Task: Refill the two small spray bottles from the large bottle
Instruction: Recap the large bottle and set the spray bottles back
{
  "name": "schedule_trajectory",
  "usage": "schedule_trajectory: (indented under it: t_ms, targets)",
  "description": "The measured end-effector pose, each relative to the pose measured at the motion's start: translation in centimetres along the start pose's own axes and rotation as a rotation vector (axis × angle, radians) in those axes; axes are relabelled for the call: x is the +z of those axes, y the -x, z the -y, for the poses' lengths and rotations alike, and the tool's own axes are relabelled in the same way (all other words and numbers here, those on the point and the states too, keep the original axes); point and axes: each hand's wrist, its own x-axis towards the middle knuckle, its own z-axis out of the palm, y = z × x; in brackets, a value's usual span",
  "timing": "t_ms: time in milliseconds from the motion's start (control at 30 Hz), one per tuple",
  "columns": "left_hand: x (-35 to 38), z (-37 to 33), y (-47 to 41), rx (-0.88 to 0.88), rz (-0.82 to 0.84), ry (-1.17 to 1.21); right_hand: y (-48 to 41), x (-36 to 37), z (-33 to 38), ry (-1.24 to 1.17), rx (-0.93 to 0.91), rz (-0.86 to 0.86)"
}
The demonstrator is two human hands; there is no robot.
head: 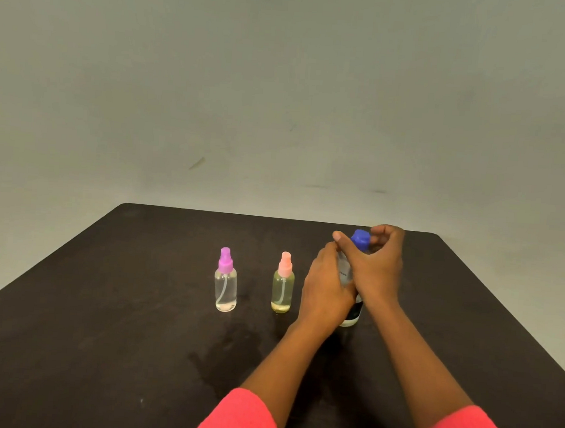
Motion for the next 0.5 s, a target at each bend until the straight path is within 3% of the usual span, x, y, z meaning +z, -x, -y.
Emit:
schedule_trajectory:
  t_ms: [200,500]
  targets:
    - [-0.1,0.2,0.1,0.006,0.008,0.002,0.5,-1.3,-1.2,-0.218,-0.036,0.159]
    - [-0.1,0.0,0.1,0.008,0.003,-0.012,0.3,-0.6,-1.0,-0.075,-0.041,0.019]
